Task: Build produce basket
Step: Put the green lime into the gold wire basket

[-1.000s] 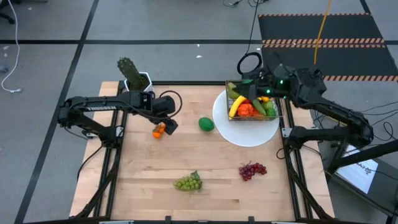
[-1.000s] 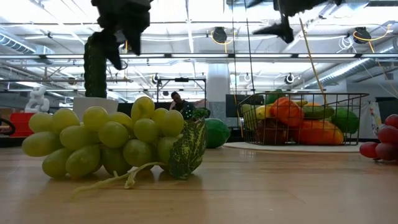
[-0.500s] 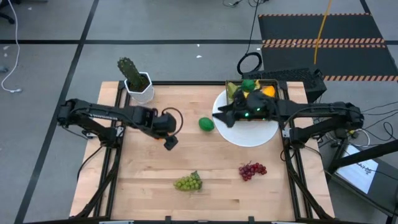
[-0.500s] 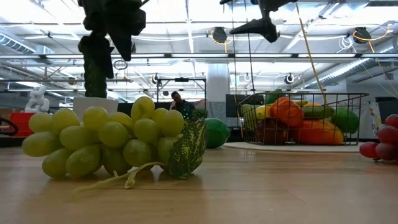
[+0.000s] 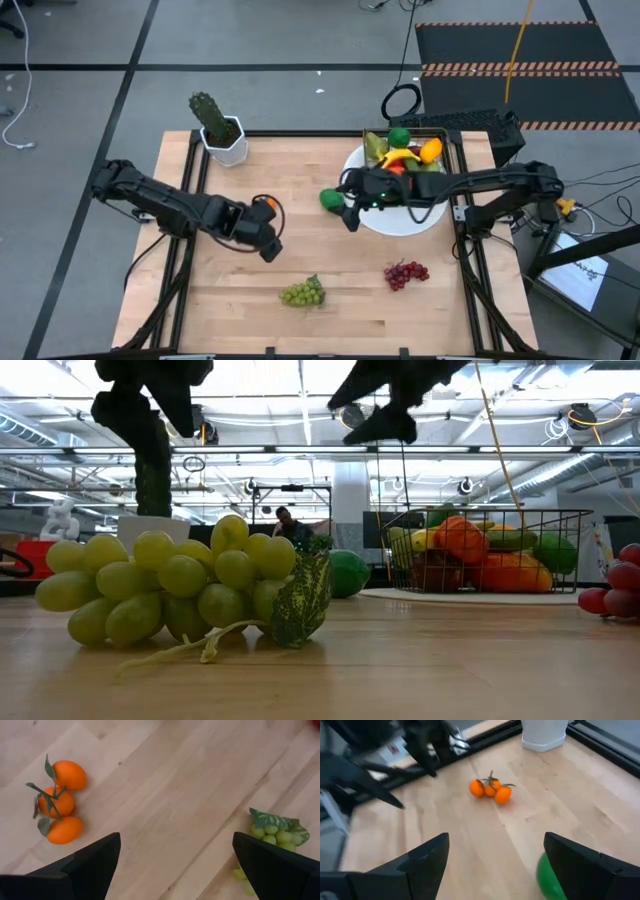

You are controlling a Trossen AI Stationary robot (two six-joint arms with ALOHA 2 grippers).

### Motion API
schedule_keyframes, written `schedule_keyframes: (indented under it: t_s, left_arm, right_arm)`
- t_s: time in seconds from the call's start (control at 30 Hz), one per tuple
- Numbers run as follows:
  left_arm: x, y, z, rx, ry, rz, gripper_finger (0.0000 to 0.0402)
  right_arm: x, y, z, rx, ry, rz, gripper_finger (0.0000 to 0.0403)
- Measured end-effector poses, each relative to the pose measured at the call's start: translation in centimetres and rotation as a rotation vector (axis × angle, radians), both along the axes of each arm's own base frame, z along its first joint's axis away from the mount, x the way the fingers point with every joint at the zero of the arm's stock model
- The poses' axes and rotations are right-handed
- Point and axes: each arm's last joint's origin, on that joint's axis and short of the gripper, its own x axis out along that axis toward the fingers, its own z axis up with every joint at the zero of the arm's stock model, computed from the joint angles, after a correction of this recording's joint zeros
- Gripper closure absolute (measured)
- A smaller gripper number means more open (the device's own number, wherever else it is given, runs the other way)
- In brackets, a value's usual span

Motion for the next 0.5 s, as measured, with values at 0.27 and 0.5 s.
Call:
schedule_keyframes:
  t_s: [0.27, 0.5]
  left_arm:
    - [-0.2, -0.8, 0.1, 0.04, -0.03, 0.008, 0.0019]
    - [0.0, -0.3, 0.1, 0.042, -0.029, 0.027, 0.0019]
  right_arm:
    - [2.1, -2.1, -4.2, -0.098, 0.16, 0.015, 0.0084]
    - [3.1, -4.8, -7.2, -0.084, 0.251, 0.037, 0.0084]
